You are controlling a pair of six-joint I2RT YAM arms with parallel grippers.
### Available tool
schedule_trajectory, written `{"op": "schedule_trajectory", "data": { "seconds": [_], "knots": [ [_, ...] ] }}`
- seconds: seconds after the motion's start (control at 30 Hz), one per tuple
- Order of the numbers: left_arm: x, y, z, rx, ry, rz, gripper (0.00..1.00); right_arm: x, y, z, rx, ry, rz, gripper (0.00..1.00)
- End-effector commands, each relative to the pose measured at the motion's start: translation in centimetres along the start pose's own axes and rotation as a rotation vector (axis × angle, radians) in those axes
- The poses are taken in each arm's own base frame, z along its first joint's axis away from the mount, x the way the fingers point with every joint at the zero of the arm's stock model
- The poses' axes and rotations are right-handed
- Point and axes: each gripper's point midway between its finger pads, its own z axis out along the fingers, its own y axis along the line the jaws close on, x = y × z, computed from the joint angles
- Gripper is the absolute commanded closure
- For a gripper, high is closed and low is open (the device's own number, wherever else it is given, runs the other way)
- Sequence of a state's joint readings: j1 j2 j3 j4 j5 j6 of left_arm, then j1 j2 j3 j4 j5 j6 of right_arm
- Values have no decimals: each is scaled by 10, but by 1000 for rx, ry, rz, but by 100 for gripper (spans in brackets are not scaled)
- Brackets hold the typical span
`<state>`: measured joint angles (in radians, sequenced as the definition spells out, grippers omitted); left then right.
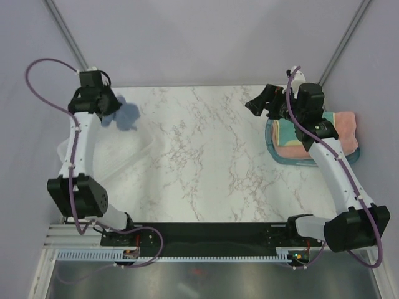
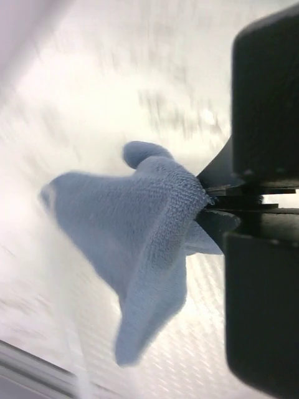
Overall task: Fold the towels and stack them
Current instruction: Grab crumpled towel, then move the towel to the center of the board
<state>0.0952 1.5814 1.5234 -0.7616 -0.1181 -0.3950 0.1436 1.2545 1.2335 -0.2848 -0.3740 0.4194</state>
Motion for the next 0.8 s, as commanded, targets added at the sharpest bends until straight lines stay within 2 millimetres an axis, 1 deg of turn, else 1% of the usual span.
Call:
{"op": "schedule_trajectory", "data": {
  "seconds": [0.0, 0.03, 0.07, 0.1, 0.13, 0.17, 0.2, 0.23, 0.27, 0.3, 0.33, 0.37, 0.4, 0.43, 0.47, 0.5, 0.53, 0.57, 0.6, 0.63, 0.67, 0.7, 0.73, 0.77],
  "knots": [
    [-90, -94, -181, 549, -385, 71, 98, -15, 25, -8, -104, -38, -14, 2],
    [-96, -108, -218, 655, -453, 85, 98, -14, 27, -8, -124, -37, -11, 2],
    [-90, -118, -232, 732, -440, 63, 98, -13, 35, -10, -156, -41, 15, 2],
    [-75, -136, -249, 856, -406, 83, 98, -11, 34, -8, -167, -54, 32, 2],
    [-67, -151, -276, 971, -430, 99, 98, -10, 33, -8, -167, -60, 63, 2],
    [-54, -160, -283, 1042, -383, 77, 97, -10, 35, -8, -169, -59, 114, 2],
    [-19, -176, -274, 1111, -275, 95, 96, -5, 35, -8, -178, -42, 133, 2],
    [-3, -183, -273, 1147, -236, 103, 94, -2, 36, -8, -185, -31, 147, 2],
    [22, -189, -258, 1157, -165, 101, 92, 2, 43, -10, -228, -7, 152, 2],
    [51, -202, -257, 1189, -96, 124, 91, 5, 42, -10, -232, -1, 153, 2],
    [71, -208, -248, 1192, -44, 137, 91, 7, 42, -10, -232, 2, 154, 2],
    [104, -209, -225, 1167, 41, 144, 90, 9, 41, -13, -224, 1, 152, 2],
    [131, -216, -217, 1158, 99, 168, 89, 19, 28, -12, -159, 20, 148, 2],
    [150, -217, -204, 1135, 141, 178, 87, 25, 21, -13, -120, 29, 139, 2],
    [176, -212, -183, 1092, 199, 177, 82, 33, 15, -16, -84, 50, 137, 2],
    [197, -214, -171, 1071, 246, 194, 81, 45, 0, -14, -27, 62, 120, 2],
    [210, -212, -161, 1053, 275, 201, 80, 53, -8, -14, 6, 76, 119, 3],
    [226, -207, -145, 1013, 311, 203, 77, 64, -17, -14, 43, 99, 124, 3],
    [239, -205, -128, 971, 352, 209, 75, 80, -32, -12, 91, 124, 112, 4],
    [244, -203, -121, 951, 364, 221, 72, 89, -39, -10, 113, 144, 104, 4],
    [245, -201, -111, 910, 363, 225, 65, 106, -50, -10, 154, 186, 107, 4],
    [252, -194, -105, 865, 394, 241, 60, 113, -56, -10, 179, 206, 104, 5],
    [253, -191, -100, 843, 394, 270, 50, 117, -61, -9, 208, 214, 89, 6],
    [241, -190, -96, 794, 346, 276, 45, 126, -65, -9, 231, 238, 87, 8]
  ]
}}
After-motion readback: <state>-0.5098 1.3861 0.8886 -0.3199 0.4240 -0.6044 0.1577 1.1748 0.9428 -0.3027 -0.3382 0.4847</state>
